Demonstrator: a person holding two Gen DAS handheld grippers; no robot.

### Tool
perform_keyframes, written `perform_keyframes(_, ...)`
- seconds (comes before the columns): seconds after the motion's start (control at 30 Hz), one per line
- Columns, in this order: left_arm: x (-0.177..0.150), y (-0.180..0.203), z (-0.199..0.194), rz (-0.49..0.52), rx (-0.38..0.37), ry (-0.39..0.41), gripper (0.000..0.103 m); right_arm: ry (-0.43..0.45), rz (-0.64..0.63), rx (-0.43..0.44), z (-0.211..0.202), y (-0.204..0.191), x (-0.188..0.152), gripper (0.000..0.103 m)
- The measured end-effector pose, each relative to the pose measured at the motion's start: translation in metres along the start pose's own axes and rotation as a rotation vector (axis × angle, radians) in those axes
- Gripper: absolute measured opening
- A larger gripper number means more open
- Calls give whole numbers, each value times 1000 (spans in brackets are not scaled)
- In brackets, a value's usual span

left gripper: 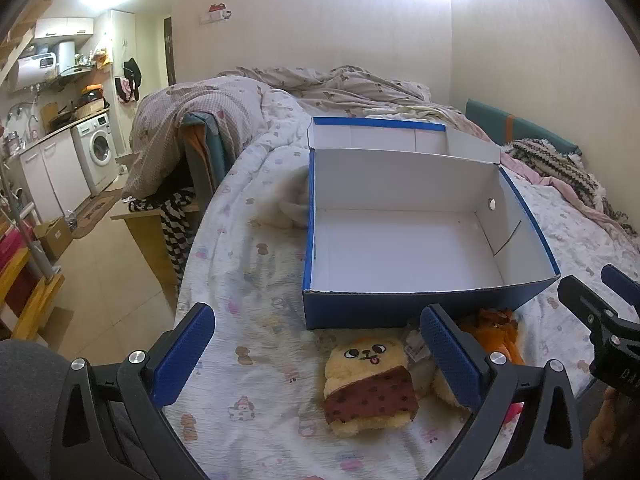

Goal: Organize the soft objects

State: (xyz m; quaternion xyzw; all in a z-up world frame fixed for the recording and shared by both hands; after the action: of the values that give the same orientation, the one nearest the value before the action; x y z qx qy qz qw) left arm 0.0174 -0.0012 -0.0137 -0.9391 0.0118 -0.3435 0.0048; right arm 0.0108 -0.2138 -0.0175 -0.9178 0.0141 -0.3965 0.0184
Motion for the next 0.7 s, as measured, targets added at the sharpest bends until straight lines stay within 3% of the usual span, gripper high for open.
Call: perform_keyframes(0.7,-1,0,-2,0,4,7,103,-9,18,0,2,3,0,103)
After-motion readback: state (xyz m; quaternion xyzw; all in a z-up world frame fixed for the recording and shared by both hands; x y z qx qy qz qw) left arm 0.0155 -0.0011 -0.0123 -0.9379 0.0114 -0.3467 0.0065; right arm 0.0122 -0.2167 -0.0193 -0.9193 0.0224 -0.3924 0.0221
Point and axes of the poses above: each gripper's, at about its wrist camera, not at the fingertips, and z roughly the way its jaws point, y to its right, x to its top, the point moved 2 cm from there along z, roughly the way its jaws point, and after that the axes turned 13 degrees about -y, right-handed, at the moved point
